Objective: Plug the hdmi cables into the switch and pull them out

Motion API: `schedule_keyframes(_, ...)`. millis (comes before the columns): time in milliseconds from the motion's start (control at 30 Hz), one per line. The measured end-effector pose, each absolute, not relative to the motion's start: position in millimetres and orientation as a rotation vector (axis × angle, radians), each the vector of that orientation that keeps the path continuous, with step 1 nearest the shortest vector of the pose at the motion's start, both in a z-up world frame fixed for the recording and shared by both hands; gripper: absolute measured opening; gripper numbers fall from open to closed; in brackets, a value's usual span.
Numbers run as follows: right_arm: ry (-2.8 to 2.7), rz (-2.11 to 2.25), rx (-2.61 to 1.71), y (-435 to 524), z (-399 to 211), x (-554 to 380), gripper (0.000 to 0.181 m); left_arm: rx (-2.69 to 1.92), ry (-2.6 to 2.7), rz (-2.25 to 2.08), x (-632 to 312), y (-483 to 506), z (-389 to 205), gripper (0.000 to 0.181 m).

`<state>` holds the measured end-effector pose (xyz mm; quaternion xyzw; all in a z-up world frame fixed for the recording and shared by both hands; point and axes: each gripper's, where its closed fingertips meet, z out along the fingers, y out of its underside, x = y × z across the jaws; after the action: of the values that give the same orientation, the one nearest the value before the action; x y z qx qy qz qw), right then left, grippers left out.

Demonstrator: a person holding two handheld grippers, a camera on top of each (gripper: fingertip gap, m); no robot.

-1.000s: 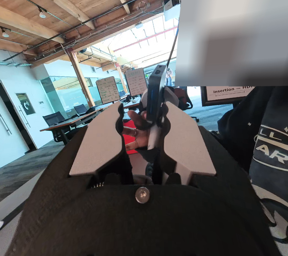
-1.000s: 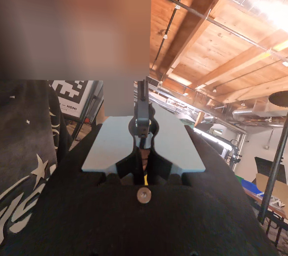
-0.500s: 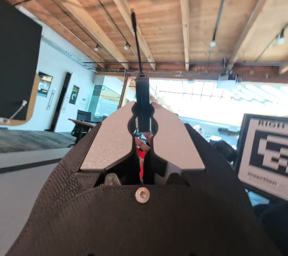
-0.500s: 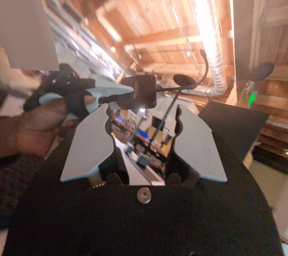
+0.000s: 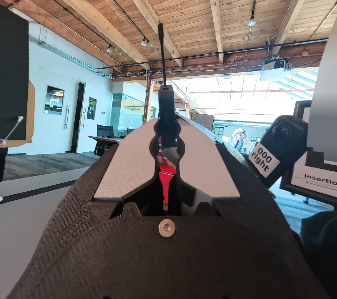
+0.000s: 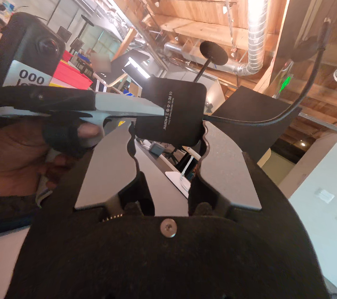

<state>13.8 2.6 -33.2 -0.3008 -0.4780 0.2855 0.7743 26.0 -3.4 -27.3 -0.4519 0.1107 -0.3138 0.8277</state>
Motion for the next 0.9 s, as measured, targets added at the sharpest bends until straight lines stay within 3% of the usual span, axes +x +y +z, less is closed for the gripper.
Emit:
schedule_keyframes(300, -1.467, 0.745, -0.736, 16, -52, 51, 0.069, -0.828, 0.42, -0.426, -11, -32, 13, 0.025)
schedule_keyframes(633, -2.173, 0.833, -1.018, 27, -177, 91, 0.07, -0.807, 0.277, -0.022, -133, -88, 63, 0.024)
schedule_keyframes(900, -2.496, 0.68, -1.517, 39, -257, 110, 0.071, -1.163, 0.39, 0.092, -169, -93, 28, 0.023)
